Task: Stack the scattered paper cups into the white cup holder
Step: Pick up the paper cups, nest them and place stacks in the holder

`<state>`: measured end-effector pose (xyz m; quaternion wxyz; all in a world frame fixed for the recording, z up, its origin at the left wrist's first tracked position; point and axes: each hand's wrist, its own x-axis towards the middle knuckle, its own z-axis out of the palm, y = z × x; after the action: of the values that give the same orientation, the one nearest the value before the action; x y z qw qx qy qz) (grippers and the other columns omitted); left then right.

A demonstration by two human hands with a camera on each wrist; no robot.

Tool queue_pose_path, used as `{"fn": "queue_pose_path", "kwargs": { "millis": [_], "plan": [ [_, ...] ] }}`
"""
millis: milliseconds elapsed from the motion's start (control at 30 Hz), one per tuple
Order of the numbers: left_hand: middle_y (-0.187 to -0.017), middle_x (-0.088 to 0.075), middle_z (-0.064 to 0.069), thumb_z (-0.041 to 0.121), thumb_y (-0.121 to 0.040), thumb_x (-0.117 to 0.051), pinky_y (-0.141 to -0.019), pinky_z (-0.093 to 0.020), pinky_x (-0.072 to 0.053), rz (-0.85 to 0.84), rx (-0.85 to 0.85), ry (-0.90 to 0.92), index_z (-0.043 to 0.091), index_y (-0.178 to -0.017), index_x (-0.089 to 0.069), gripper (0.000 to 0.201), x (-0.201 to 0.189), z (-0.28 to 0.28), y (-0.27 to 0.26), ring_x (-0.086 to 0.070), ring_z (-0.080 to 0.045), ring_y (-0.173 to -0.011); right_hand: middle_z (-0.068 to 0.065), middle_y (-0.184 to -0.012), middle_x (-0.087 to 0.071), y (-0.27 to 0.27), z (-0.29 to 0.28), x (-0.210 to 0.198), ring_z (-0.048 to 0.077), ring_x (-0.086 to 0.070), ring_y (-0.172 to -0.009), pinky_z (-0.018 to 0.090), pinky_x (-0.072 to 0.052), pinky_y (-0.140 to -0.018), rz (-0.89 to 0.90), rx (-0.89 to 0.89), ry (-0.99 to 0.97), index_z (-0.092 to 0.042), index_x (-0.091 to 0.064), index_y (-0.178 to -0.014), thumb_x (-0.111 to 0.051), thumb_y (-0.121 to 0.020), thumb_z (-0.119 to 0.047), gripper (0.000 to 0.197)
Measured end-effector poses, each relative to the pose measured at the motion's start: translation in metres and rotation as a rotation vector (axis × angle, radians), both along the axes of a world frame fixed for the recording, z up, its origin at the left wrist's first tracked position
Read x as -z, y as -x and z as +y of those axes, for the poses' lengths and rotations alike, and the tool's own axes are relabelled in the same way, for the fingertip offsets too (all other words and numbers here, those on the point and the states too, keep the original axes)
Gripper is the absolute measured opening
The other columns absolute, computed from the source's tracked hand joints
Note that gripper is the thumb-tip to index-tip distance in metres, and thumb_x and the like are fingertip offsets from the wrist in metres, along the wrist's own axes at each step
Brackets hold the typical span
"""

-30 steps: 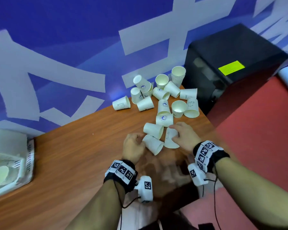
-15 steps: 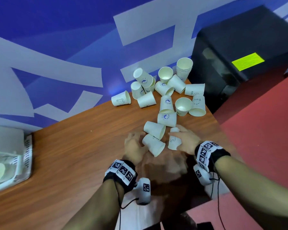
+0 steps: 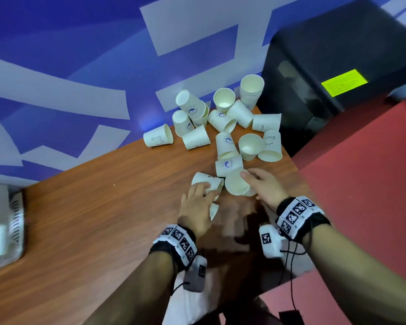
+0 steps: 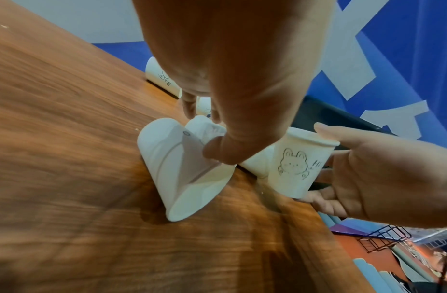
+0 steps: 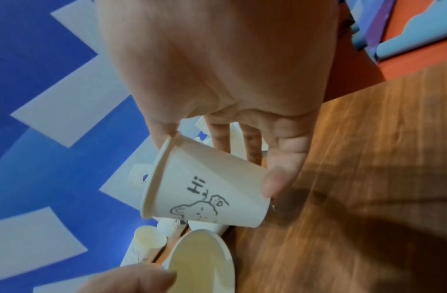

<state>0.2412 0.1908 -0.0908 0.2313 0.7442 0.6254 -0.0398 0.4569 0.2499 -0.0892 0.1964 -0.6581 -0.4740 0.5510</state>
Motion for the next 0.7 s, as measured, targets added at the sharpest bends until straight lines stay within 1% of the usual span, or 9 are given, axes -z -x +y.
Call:
{"fn": "queue_pose_path", "kwargs": {
  "millis": [67, 133, 200, 267, 367, 433, 533, 600, 700],
  "plan": [
    [-0.150, -0.024, 0.003, 0.007, -0.070, -0.064, -0.097, -0.036, -0.031, 0.039, 0.042, -0.006, 0.035, -0.138, -0.041, 0.077, 0.000, -0.001, -0.002, -0.019, -0.017, -0.137, -0.002, -0.103, -0.069, -0.001, -0.001, -0.001, 0.021, -0.067, -0.092, 0.033, -0.054, -0.066, 0.105, 0.095, 0.056, -0.028, -0.064, -0.102, -0.052, -0.093, -0.052, 0.029],
    [-0.153, -0.020, 0.001, 0.007, -0.070, -0.064, -0.097, -0.037, -0.032, 0.073, 0.064, -0.015, 0.034, -0.136, -0.043, 0.075, -0.001, -0.003, -0.002, -0.018, -0.020, -0.138, 0.001, -0.107, -0.069, -0.002, -0.003, -0.003, 0.026, -0.069, -0.095, 0.034, -0.057, -0.064, 0.193, 0.167, 0.126, -0.030, -0.062, -0.098, -0.050, -0.095, -0.051, 0.025],
    [-0.155, -0.016, 0.001, 0.008, -0.070, -0.064, -0.098, -0.038, -0.031, 0.088, 0.075, -0.010, 0.036, -0.132, -0.045, 0.071, -0.002, -0.005, -0.001, -0.018, -0.022, -0.139, 0.001, -0.112, -0.067, -0.003, -0.005, -0.004, 0.030, -0.069, -0.095, 0.034, -0.059, -0.065, 0.246, 0.206, 0.175, -0.030, -0.060, -0.103, -0.048, -0.096, -0.052, 0.026],
    [-0.156, -0.012, 0.001, 0.012, -0.069, -0.067, -0.100, -0.039, -0.030, 0.092, 0.082, 0.007, 0.040, -0.129, -0.046, 0.070, -0.002, -0.008, 0.000, -0.019, -0.024, -0.138, 0.001, -0.115, -0.065, -0.004, -0.008, -0.004, 0.032, -0.070, -0.091, 0.035, -0.060, -0.065, 0.267, 0.215, 0.208, -0.028, -0.056, -0.115, -0.047, -0.096, -0.053, 0.033],
    [-0.159, -0.002, 0.000, 0.016, -0.068, -0.071, -0.104, -0.043, -0.028, 0.123, 0.101, 0.045, 0.046, -0.131, -0.041, 0.076, -0.002, -0.011, 0.001, -0.021, -0.027, -0.134, 0.004, -0.115, -0.064, -0.006, -0.012, -0.004, 0.036, -0.071, -0.086, 0.038, -0.060, -0.066, 0.274, 0.216, 0.235, -0.026, -0.053, -0.122, -0.046, -0.096, -0.051, 0.036],
    [-0.159, 0.002, 0.000, 0.015, -0.067, -0.072, -0.103, -0.043, -0.030, 0.151, 0.105, 0.048, 0.046, -0.134, -0.038, 0.081, -0.001, -0.014, 0.001, -0.023, -0.027, -0.132, 0.010, -0.112, -0.065, -0.005, -0.012, -0.006, 0.037, -0.071, -0.082, 0.039, -0.060, -0.065, 0.272, 0.226, 0.259, -0.021, -0.051, -0.125, -0.045, -0.099, -0.043, 0.035],
    [-0.159, 0.005, -0.001, 0.014, -0.067, -0.073, -0.098, -0.043, -0.032, 0.190, 0.109, 0.024, 0.043, -0.137, -0.034, 0.085, 0.004, -0.018, 0.001, -0.026, -0.027, -0.129, 0.019, -0.115, -0.062, -0.005, -0.014, -0.006, 0.038, -0.072, -0.079, 0.037, -0.059, -0.056, 0.280, 0.255, 0.280, -0.011, -0.045, -0.128, -0.038, -0.101, -0.027, 0.032],
    [-0.159, 0.007, -0.002, 0.014, -0.067, -0.074, -0.096, -0.046, -0.034, 0.222, 0.111, 0.015, 0.042, -0.139, -0.030, 0.089, 0.007, -0.020, -0.001, -0.027, -0.027, -0.127, 0.020, -0.117, -0.060, -0.005, -0.018, -0.006, 0.038, -0.072, -0.077, 0.035, -0.058, -0.051, 0.285, 0.254, 0.276, -0.006, -0.043, -0.128, -0.035, -0.100, -0.020, 0.033],
    [-0.158, 0.007, -0.004, 0.011, -0.068, -0.072, -0.092, -0.047, -0.035, 0.254, 0.113, 0.017, 0.043, -0.142, -0.023, 0.094, 0.010, -0.021, -0.003, -0.027, -0.028, -0.124, 0.017, -0.104, -0.065, -0.004, -0.023, -0.008, 0.033, -0.070, -0.065, 0.031, -0.052, -0.046, 0.218, 0.195, 0.238, -0.005, -0.048, -0.123, -0.035, -0.098, -0.015, 0.029]
  ]
}}
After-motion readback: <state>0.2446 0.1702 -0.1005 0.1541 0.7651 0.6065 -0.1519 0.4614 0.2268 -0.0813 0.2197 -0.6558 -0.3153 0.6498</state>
